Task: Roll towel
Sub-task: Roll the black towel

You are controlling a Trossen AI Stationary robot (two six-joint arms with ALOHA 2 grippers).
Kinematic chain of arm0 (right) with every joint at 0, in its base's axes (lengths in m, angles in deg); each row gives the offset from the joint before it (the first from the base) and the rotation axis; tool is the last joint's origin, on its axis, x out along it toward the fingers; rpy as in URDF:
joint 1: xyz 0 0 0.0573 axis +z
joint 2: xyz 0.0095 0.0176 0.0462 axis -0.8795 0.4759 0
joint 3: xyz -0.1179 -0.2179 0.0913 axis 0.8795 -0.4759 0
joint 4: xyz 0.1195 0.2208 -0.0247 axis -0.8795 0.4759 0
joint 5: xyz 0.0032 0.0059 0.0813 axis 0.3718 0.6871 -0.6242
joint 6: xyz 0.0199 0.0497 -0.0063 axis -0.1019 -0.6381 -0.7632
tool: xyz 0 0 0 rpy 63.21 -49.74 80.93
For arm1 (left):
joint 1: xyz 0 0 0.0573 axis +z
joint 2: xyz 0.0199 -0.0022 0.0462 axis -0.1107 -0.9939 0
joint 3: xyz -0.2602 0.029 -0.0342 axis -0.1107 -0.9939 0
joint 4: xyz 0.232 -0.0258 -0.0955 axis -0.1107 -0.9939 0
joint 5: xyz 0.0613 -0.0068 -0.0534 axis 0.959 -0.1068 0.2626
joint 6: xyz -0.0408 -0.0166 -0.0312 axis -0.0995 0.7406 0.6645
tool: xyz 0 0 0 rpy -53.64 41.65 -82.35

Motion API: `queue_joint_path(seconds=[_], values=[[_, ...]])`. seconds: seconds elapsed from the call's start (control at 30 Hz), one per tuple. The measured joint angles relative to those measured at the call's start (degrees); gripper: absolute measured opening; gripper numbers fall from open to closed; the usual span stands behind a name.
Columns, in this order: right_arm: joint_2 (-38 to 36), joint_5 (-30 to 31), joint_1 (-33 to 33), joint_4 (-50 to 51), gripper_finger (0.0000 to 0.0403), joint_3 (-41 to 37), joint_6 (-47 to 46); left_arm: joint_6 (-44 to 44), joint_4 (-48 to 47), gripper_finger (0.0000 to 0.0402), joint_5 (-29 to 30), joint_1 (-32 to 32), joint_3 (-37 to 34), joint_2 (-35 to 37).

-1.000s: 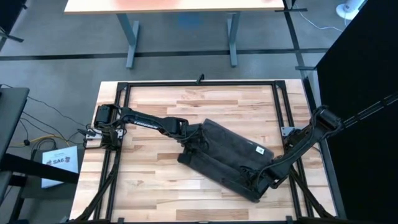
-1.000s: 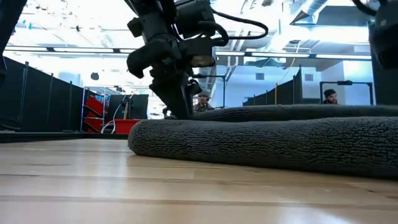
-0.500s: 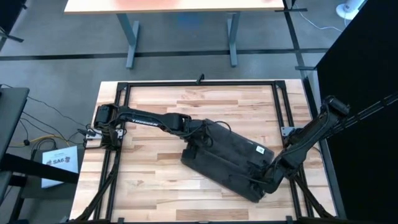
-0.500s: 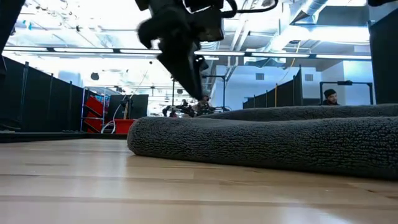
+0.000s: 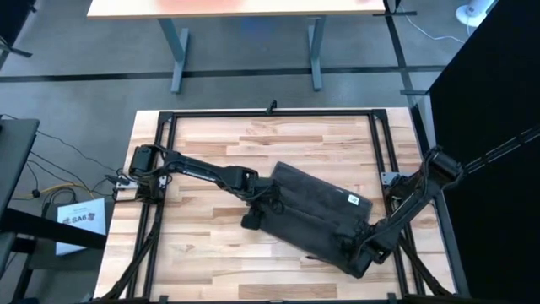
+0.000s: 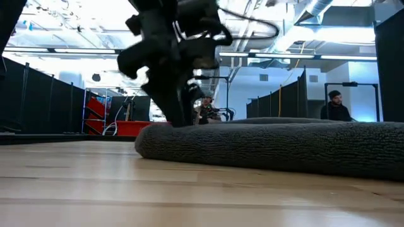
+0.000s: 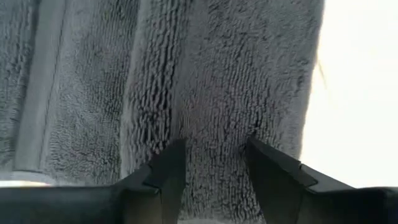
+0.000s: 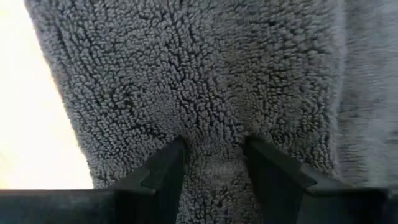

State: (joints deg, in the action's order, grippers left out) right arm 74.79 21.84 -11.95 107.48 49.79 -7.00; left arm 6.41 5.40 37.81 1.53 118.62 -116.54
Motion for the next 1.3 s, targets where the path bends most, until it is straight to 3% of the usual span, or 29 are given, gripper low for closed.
queue_joint_path(seconds=[0.23,0.47,0.8,1.07,1.3], values=[[1.2,0.6,0.8,-1.7,0.0157,-1.0,-0.6,3.7,5.0,0.0152,0.0,1.6,-5.0,0.1],[0.4,-1.1,-0.8,-1.2,0.0157,-1.1,6.8,11.3,9.7,0.0152,-0.1,1.5,-9.9,0.4],[0.5,-2.8,-7.9,-0.2,0.0157,-1.2,26.4,18.6,12.1,0.0152,1.5,0.6,-16.9,4.5],[0.3,-1.7,-15.7,-1.5,0.0157,-2.6,41.4,24.5,13.2,0.0152,4.0,-0.3,-26.0,14.2],[0.4,-4.2,-22.7,-2.9,0.0157,-2.6,56.2,31.8,15.0,0.0152,4.4,-6.4,-31.5,18.2]])
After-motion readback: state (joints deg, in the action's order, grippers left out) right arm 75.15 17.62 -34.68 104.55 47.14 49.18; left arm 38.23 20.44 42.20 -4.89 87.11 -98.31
